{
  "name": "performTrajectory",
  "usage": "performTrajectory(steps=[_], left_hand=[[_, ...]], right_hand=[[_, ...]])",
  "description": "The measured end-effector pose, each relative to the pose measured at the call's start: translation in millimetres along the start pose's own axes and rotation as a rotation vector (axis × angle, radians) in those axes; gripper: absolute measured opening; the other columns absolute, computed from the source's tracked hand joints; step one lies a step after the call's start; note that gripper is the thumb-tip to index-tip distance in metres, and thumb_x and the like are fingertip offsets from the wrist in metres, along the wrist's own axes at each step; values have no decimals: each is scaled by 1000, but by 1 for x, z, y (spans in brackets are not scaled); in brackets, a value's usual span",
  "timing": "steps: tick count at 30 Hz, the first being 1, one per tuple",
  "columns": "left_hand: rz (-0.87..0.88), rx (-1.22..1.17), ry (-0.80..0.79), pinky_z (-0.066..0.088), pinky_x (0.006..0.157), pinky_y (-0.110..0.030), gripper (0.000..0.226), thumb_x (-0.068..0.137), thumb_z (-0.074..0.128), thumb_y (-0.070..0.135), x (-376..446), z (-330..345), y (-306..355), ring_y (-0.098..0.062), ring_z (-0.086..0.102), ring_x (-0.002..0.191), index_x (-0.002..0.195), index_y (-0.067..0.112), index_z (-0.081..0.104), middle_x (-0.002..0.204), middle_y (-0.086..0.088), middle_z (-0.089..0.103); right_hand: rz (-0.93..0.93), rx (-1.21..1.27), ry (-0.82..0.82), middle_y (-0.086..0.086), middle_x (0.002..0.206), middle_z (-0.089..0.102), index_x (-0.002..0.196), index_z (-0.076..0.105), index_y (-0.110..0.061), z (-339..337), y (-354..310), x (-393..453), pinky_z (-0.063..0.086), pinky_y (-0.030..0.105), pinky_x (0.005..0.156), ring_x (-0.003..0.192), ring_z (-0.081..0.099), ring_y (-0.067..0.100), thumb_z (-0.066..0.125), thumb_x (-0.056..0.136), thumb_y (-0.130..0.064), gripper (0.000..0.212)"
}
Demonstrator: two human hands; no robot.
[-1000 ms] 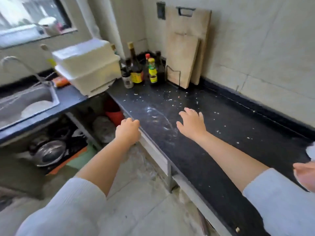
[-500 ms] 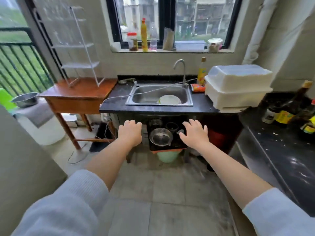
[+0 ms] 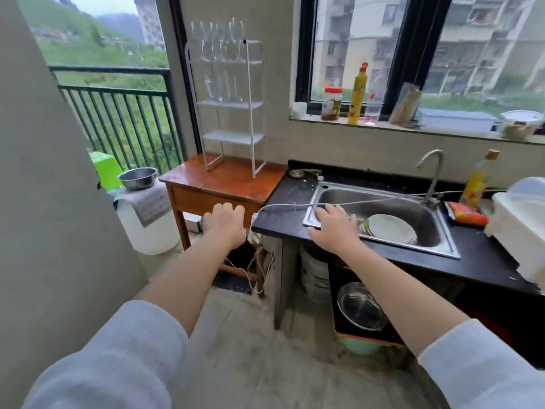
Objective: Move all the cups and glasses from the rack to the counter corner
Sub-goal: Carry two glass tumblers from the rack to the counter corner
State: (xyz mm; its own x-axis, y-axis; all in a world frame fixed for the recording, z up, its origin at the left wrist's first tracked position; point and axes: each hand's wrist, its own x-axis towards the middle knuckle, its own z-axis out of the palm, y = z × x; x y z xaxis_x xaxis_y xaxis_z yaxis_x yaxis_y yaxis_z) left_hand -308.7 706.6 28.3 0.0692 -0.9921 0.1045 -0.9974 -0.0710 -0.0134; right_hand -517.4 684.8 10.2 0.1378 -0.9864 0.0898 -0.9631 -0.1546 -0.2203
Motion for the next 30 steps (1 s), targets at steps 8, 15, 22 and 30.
performTrajectory(steps=[8, 15, 22, 30], left_hand=[[-112, 0, 25, 41, 94, -39, 35, 86, 45, 15, 158, -25, -75, -30, 42, 122, 121, 10, 47, 131, -14, 48], [-184, -7, 106, 42, 91, -41, 38, 86, 46, 17, 276, -38, -154, -30, 42, 122, 123, 12, 46, 130, -14, 48], [-124, 2, 126, 40, 78, -39, 36, 87, 44, 23, 396, -35, -230, -32, 43, 119, 121, 10, 47, 128, -16, 47], [14, -58, 133, 44, 91, -44, 43, 87, 40, 14, 530, -41, -293, -34, 42, 123, 129, 8, 44, 131, -17, 46]], right_hand=[[-78, 121, 17, 10, 152, 28, 138, 35, -15, -11, -76, 193, 13, 55, 113, 142, 16, 29, 45, 90, -35, 54], [-163, 98, 76, 11, 146, 36, 137, 36, -13, -14, -147, 320, 17, 55, 112, 139, 23, 30, 45, 89, -34, 53], [-118, 112, 135, 12, 147, 34, 140, 33, -11, -3, -213, 435, 21, 53, 113, 139, 24, 31, 48, 88, -30, 57], [-76, 223, 151, 13, 149, 33, 141, 29, -7, -7, -270, 546, 22, 42, 113, 139, 23, 31, 49, 90, -28, 59]])
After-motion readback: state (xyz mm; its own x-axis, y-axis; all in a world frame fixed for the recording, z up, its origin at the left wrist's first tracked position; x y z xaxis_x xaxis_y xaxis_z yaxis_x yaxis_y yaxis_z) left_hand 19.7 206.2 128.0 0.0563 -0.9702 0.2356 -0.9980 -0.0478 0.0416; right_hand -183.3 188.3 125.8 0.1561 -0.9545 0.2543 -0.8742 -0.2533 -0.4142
